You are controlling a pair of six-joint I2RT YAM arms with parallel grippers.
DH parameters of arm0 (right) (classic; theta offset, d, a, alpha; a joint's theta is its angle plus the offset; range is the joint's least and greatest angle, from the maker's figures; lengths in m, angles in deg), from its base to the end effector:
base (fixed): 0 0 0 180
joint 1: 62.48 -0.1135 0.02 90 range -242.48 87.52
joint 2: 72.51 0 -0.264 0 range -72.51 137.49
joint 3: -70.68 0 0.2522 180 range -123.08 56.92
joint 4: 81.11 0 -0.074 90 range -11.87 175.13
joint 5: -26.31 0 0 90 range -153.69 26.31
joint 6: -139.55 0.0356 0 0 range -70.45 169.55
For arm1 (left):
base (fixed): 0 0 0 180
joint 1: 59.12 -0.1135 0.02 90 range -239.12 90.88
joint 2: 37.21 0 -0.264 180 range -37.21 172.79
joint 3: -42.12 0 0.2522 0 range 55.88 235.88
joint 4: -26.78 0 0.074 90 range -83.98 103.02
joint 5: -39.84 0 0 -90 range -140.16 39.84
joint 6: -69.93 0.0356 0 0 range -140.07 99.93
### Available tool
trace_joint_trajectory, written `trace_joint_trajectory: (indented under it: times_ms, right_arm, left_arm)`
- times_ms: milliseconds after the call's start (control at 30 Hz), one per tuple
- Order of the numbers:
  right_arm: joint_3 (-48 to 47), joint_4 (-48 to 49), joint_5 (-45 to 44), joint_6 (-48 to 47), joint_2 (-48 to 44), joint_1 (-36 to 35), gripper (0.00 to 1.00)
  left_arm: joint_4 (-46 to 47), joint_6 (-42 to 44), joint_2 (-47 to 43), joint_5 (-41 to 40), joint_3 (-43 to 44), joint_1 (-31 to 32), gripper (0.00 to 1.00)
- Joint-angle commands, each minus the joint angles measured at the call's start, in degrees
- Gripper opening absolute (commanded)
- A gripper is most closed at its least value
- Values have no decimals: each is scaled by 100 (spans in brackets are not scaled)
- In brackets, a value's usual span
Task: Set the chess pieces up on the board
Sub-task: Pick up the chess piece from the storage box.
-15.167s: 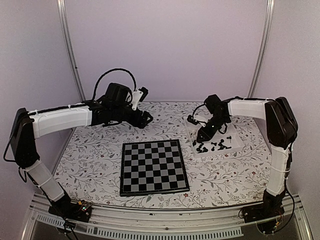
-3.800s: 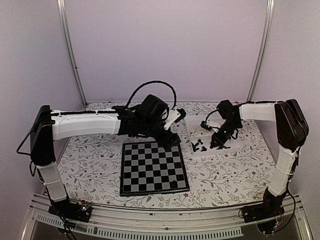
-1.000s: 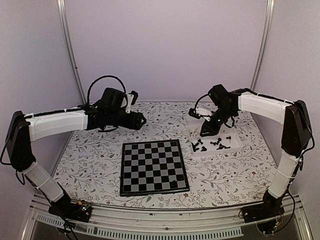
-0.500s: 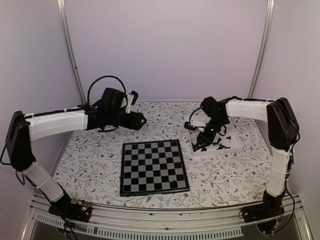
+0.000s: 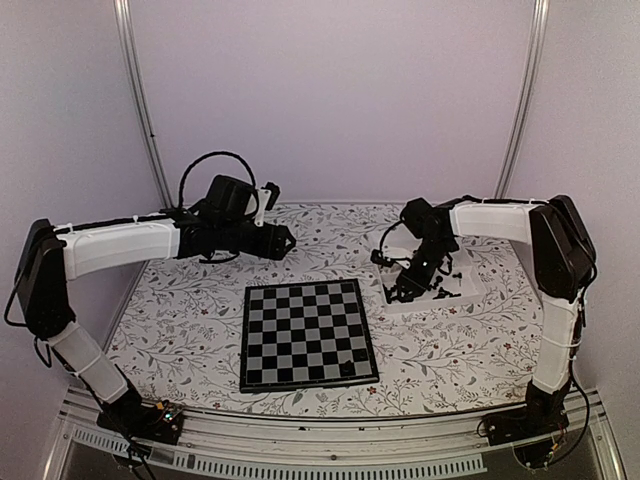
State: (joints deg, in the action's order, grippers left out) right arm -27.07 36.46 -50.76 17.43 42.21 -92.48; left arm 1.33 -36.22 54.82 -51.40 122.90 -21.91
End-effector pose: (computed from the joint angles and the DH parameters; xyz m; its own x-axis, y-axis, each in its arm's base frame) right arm 0.3352 0.2027 0.1729 -0.4429 -0.8541 -0.2727 -0.8955 0.4361 0.0885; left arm 0.2908 -0.2199 0.2626 -0.6215 0.1227 -0.7737 0.4351 0.8754 -0.2106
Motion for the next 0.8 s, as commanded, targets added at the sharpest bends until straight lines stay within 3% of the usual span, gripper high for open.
trace_joint_trajectory:
  times_ms: [0,333,533,767]
  right_arm:
    - [23,-157,-56,52,136,-21,32]
    - [53,-323,-137,98,211,-15,31]
    - [-47,-389,-229,108,244,-13,12]
    - [-377,-542,-297,157,60,-18,3]
  left_arm:
    - [2,50,61,80,138,-74,76]
    - [-31,130,96,49,166,-75,76]
    - [-40,155,175,66,241,-82,76]
    - [-21,194,171,71,215,-82,76]
